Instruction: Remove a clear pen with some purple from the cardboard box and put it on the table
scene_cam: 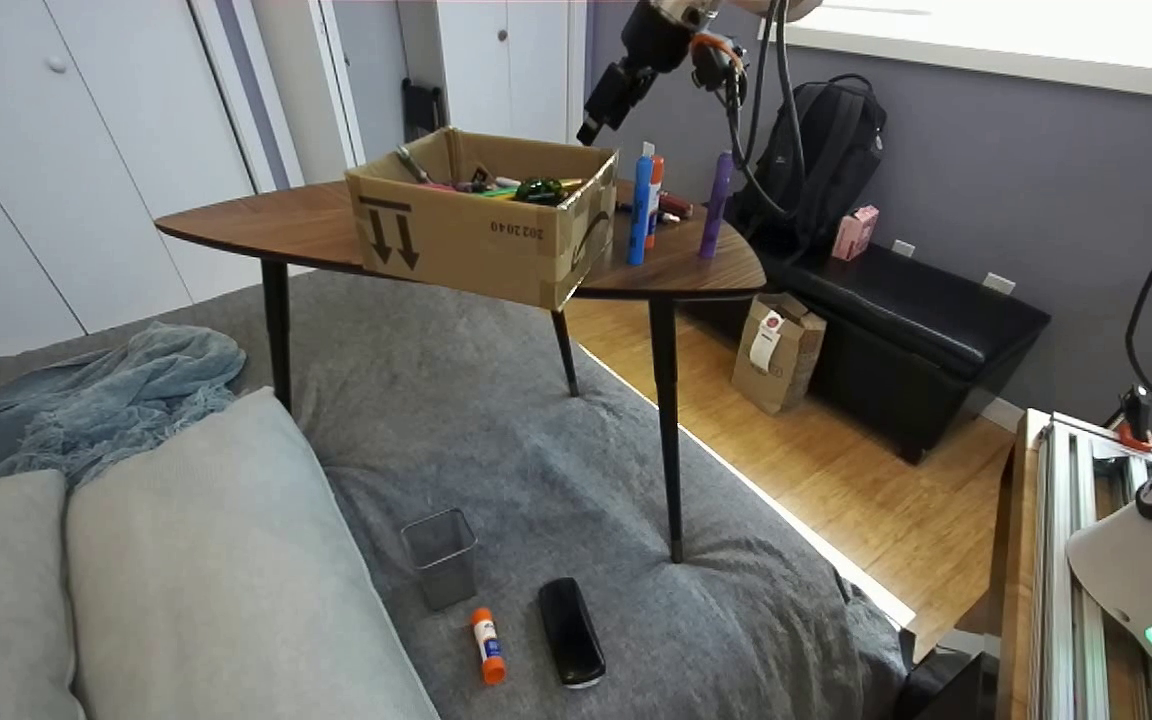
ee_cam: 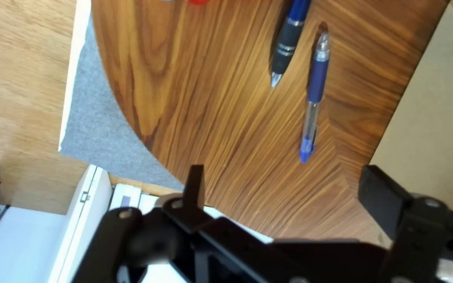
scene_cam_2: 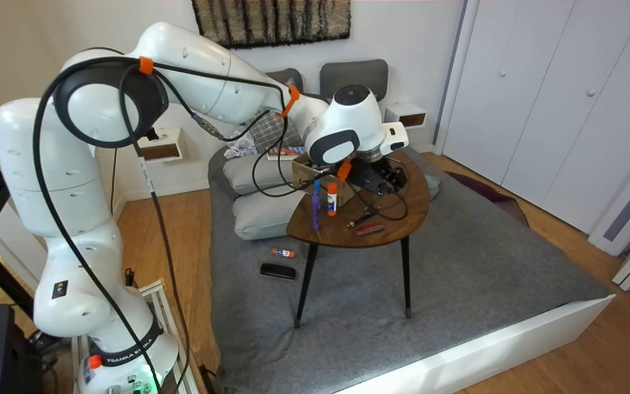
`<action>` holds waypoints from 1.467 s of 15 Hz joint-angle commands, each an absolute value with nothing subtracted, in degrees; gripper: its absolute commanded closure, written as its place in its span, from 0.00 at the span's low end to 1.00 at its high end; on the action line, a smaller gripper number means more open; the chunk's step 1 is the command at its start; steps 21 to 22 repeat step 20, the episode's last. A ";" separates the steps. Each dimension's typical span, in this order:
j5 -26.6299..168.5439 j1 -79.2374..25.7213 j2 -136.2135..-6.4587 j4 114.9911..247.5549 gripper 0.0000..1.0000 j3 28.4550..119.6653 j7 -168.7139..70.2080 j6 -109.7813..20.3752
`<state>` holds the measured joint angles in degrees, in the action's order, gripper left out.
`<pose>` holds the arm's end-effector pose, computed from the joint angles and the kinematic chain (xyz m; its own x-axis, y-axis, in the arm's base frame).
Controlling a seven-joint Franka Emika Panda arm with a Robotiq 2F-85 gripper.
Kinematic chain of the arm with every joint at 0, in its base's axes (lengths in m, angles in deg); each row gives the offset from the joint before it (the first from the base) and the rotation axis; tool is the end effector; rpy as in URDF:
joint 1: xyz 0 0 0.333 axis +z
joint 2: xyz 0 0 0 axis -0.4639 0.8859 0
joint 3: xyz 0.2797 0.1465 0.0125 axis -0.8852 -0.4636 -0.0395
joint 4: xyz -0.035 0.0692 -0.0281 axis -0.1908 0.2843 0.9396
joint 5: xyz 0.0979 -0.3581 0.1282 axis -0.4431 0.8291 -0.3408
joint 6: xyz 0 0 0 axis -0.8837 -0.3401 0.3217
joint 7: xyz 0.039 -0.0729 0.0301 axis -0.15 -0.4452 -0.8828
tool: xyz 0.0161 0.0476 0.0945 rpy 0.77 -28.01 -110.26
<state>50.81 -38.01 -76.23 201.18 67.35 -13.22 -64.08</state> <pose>0.6304 -0.0956 0.4308 0.8336 0.1563 0.5298 0.1687 -0.9853 0.0253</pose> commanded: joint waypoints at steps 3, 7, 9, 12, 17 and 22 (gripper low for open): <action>51.80 -36.41 -88.65 205.72 0.00 69.20 -20.46 -55.04; 56.77 -33.11 -97.39 206.92 0.00 69.69 -30.81 -41.45; 63.08 -32.41 -101.44 206.96 0.00 68.74 -40.16 -33.82; 65.83 -30.83 -104.15 204.40 0.00 68.15 -46.15 -20.85; 64.72 -29.74 -104.33 203.81 0.00 69.13 -45.22 -18.92; 64.77 -29.75 -104.13 203.86 0.00 69.16 -45.27 -18.92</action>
